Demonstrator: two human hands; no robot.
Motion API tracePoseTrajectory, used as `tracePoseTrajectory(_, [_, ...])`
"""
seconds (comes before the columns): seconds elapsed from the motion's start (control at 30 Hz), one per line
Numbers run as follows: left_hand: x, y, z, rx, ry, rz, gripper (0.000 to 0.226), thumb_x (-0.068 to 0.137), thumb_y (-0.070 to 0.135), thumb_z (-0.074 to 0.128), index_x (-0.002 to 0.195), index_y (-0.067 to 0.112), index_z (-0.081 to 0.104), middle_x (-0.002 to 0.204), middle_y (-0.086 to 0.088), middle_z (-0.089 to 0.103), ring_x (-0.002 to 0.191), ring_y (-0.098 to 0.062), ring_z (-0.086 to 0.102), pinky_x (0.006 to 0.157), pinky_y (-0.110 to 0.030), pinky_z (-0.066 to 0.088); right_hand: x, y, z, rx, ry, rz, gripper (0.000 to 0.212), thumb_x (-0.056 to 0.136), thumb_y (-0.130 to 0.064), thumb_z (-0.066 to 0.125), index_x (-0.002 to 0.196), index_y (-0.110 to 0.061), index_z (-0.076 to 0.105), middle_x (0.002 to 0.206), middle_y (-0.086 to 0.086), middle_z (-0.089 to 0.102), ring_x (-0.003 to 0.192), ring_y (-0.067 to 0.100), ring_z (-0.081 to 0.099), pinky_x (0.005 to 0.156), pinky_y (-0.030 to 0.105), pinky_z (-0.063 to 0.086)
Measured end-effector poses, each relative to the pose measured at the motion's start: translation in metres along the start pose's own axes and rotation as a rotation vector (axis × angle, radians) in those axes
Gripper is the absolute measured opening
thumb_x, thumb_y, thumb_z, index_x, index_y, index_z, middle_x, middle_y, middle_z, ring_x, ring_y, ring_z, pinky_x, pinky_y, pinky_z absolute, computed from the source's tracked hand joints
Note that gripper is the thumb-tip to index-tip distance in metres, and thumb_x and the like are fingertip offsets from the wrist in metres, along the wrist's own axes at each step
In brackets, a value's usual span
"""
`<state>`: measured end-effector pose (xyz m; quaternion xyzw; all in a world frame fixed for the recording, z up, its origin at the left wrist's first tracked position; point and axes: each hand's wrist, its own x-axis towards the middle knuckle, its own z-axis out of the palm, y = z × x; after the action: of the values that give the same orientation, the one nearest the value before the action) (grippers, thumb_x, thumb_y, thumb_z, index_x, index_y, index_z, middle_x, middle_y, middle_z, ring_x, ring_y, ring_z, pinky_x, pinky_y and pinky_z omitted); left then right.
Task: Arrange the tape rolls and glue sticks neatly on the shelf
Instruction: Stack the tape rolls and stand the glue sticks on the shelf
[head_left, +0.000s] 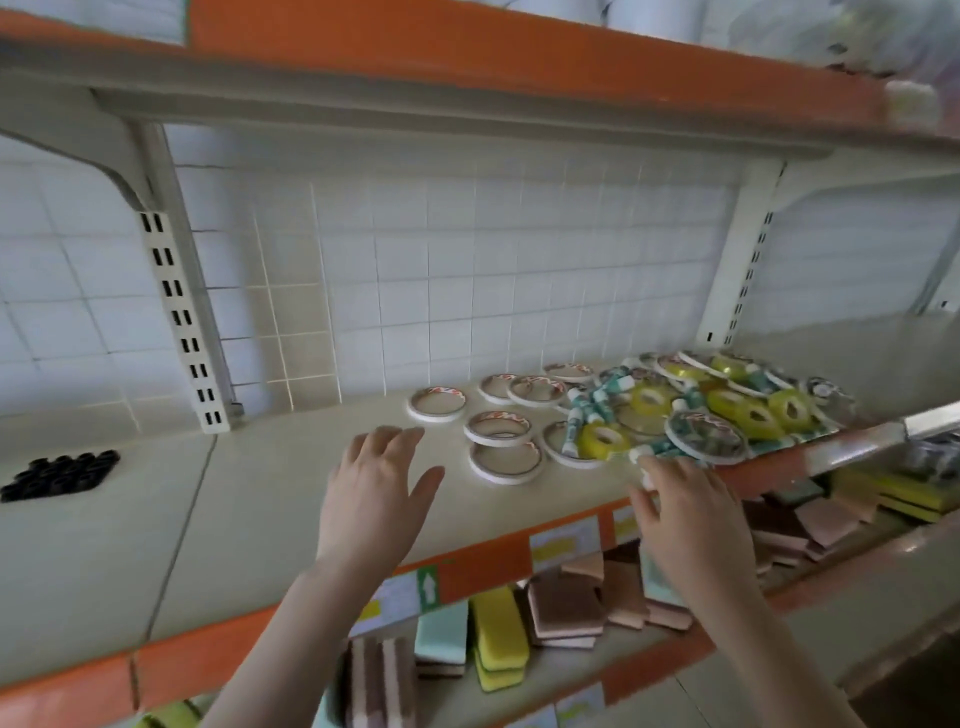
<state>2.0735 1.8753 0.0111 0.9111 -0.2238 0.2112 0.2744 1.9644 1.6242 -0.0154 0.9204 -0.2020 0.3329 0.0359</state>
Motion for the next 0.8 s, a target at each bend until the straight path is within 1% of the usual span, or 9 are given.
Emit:
tracePoseTrajectory(0.07, [0.01,0.012,0.012,0.015,-0.009,-0.002,0.044,0.087,0.035,0.062,0.126,0.015,0.057,0.125,-0.006,0.057,0.117,-0.029,0.047,0.093,-0.039,0.04,0.012,0.015,0.011,0.025,0.002,-0.002,0.024,0.073,-0.014,0.075,0.096,-0.009,0.069,0.08,0.01,0.064,0.071,0.03,0.063,0.059,0.035,0.051])
tracePoseTrajectory(0.17, [0.028,0.024,0.032,0.022,-0.033,0.006,0.046,0.089,0.039,0.056,0.13,0.018,0.053,0.131,-0.002,0.053,0.122,-0.025,0.043,0.098,-0.036,0.036,0.027,0.028,0.027,0.064,0.005,0.008,0.02,0.076,-0.014,0.073,0.095,-0.008,0.067,0.089,0.014,0.066,0.077,0.033,0.065,0.061,0.037,0.052])
tracePoseTrajectory(0.3, [0.057,0.038,0.061,-0.01,-0.064,0.02,0.041,0.09,0.036,0.056,0.128,0.02,0.054,0.132,-0.001,0.052,0.125,-0.023,0.04,0.098,-0.033,0.035,0.046,0.043,0.046,0.05,0.011,0.018,0.022,0.075,-0.014,0.075,0.094,-0.005,0.068,0.082,0.013,0.065,0.074,0.032,0.063,0.056,0.033,0.049])
tracePoseTrajectory(0.37, [0.071,0.047,0.073,-0.035,-0.084,0.036,0.037,0.09,0.032,0.057,0.124,0.017,0.058,0.127,-0.004,0.055,0.122,-0.025,0.043,0.096,-0.034,0.038,0.056,0.051,0.053,0.059,0.013,0.042,0.024,0.075,-0.013,0.074,0.095,-0.002,0.068,0.083,0.015,0.065,0.074,0.034,0.063,0.058,0.036,0.05])
tracePoseTrajectory(0.47, [0.092,0.065,0.091,-0.035,-0.149,0.045,0.034,0.092,0.031,0.053,0.122,0.018,0.058,0.121,-0.004,0.058,0.115,-0.025,0.049,0.09,-0.035,0.042,0.073,0.067,0.06,0.082,0.042,0.038,0.018,0.078,-0.011,0.069,0.094,-0.004,0.066,0.082,0.012,0.062,0.073,0.033,0.061,0.062,0.038,0.05])
tracePoseTrajectory(0.63, [0.111,0.095,0.116,0.026,-0.322,0.088,0.033,0.095,0.034,0.044,0.125,0.023,0.055,0.123,0.0,0.058,0.113,-0.022,0.052,0.086,-0.035,0.046,0.095,0.085,0.066,0.112,-0.017,0.098,0.023,0.086,-0.016,0.062,0.107,-0.006,0.064,0.093,0.01,0.064,0.083,0.029,0.061,0.067,0.034,0.046])
tracePoseTrajectory(0.7, [0.116,0.103,0.128,0.038,-0.366,0.079,0.031,0.095,0.034,0.043,0.122,0.025,0.055,0.121,0.001,0.06,0.111,-0.022,0.055,0.086,-0.036,0.047,0.104,0.09,0.068,0.126,-0.016,0.08,0.025,0.085,-0.015,0.063,0.107,-0.005,0.065,0.092,0.011,0.065,0.082,0.029,0.061,0.065,0.032,0.044])
tracePoseTrajectory(0.8, [0.12,0.11,0.141,0.068,-0.403,0.045,0.028,0.095,0.034,0.042,0.116,0.023,0.057,0.113,0.001,0.065,0.104,-0.025,0.058,0.082,-0.038,0.049,0.117,0.102,0.073,0.146,-0.007,0.043,0.025,0.081,-0.012,0.068,0.105,-0.005,0.066,0.089,0.012,0.065,0.08,0.03,0.061,0.061,0.029,0.041])
